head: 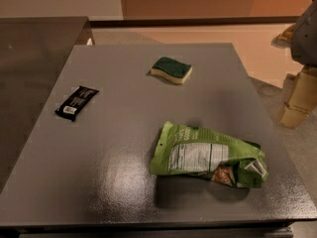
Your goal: Move rxbar chocolate near sponge
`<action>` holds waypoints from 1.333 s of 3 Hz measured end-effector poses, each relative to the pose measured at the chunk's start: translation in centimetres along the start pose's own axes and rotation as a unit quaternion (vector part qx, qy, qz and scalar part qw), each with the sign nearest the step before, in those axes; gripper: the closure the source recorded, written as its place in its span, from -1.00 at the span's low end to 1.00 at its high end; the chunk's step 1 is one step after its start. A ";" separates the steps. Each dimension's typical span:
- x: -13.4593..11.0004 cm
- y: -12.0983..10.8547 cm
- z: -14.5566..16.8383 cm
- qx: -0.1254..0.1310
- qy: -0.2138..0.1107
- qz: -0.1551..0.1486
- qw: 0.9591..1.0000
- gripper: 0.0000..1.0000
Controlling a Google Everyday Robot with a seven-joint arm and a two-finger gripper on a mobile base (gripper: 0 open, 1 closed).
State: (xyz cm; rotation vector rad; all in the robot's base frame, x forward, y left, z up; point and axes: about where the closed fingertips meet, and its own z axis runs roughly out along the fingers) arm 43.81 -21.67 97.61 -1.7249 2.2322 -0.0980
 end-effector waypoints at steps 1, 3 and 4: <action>0.0 0.0 0.0 0.000 0.000 0.000 1.000 -1.00; -4.1 -1.9 1.3 -0.011 -0.034 -0.040 0.999 -1.00; -9.0 -3.4 3.2 -0.026 -0.061 -0.074 0.995 -1.00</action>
Offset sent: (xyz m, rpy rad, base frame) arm 0.0093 0.0084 -0.0022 0.0158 0.0227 0.0502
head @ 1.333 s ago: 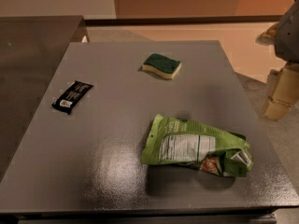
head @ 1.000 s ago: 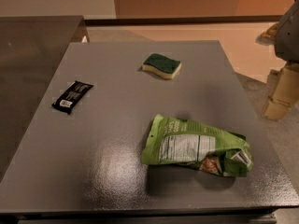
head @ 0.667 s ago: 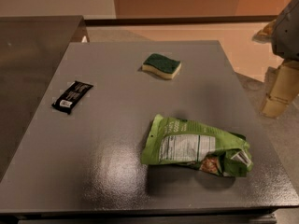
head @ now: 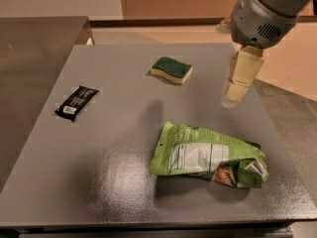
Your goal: Move rxbar chocolate near sponge
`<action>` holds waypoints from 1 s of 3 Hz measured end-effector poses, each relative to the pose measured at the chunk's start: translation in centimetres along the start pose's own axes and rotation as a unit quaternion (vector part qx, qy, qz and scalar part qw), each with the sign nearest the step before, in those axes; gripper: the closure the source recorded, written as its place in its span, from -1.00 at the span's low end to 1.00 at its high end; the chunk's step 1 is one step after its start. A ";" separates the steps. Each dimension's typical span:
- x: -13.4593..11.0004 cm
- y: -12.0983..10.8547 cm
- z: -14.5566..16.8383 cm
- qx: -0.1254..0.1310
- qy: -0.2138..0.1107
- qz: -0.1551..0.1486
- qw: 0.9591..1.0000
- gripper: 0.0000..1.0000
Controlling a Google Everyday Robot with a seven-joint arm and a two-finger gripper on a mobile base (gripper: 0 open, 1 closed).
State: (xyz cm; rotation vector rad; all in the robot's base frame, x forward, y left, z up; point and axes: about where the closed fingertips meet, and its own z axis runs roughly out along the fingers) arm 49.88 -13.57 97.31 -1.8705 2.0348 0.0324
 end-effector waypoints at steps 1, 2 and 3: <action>-5.0 -1.9 2.6 -0.019 -0.030 -0.028 0.999 -1.00; -9.3 -2.5 5.1 -0.035 -0.052 -0.047 0.997 -1.00; -13.1 -2.1 7.5 -0.049 -0.065 -0.064 0.995 -1.00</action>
Offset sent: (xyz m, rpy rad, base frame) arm 0.0572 0.1519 -0.0266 0.1160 0.0590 0.1972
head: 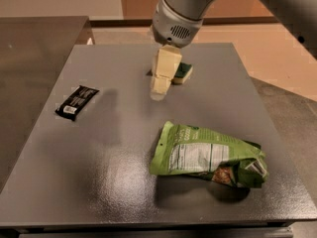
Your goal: Move rxbar chocolate near sponge
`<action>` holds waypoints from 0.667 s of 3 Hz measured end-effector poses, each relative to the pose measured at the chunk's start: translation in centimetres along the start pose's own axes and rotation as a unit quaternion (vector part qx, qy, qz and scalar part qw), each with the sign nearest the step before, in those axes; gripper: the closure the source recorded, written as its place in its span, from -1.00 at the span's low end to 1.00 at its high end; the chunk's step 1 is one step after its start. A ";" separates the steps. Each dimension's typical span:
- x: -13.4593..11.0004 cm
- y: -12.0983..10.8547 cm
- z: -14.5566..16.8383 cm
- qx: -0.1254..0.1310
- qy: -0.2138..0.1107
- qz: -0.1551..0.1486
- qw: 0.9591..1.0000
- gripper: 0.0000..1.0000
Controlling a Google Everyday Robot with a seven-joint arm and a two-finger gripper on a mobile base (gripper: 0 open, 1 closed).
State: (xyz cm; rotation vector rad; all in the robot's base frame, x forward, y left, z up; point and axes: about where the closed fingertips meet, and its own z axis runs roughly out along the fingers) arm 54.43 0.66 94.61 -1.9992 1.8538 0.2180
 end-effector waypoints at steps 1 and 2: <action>-2.9 0.6 2.8 -0.005 -0.006 -0.013 1.000 -1.00; -5.2 1.7 5.5 -0.003 -0.014 -0.016 1.000 -1.00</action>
Offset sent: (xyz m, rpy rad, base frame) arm -0.0227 0.1090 -0.0571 0.0479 -0.0141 0.0379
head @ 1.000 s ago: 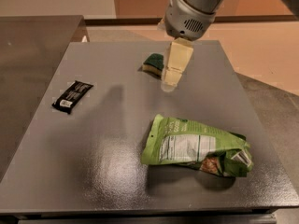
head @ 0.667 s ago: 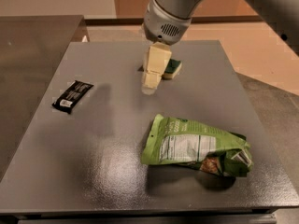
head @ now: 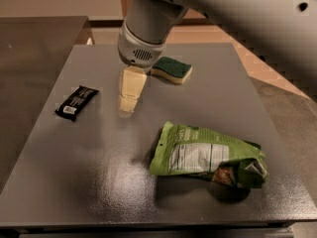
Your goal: Move rxbar chocolate near sponge
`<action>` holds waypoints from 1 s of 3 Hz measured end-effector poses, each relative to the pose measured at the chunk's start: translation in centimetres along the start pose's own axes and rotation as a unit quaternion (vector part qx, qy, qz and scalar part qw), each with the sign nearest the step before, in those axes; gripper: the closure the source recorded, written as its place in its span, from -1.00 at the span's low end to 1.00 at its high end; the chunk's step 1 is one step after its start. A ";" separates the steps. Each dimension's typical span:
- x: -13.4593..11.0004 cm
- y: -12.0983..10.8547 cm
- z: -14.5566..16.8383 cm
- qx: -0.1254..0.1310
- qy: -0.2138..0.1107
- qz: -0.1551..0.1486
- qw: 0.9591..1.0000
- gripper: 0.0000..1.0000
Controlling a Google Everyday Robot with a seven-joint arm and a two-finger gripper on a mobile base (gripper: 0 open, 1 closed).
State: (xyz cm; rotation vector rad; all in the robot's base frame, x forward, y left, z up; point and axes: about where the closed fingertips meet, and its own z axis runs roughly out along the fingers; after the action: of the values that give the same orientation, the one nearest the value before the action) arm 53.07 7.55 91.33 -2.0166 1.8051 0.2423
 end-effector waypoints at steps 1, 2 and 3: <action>-2.3 1.0 2.9 -0.009 -0.008 0.004 1.000 -1.00; -4.4 1.4 5.2 -0.014 -0.014 0.013 1.000 -1.00; -5.9 0.8 7.3 -0.012 -0.015 0.024 1.000 -1.00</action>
Offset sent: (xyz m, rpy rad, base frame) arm -0.0147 0.0946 -0.0476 0.0466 0.0618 -0.0262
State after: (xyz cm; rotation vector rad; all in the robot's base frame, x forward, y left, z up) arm 52.57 15.88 86.96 -1.9771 1.8430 0.3080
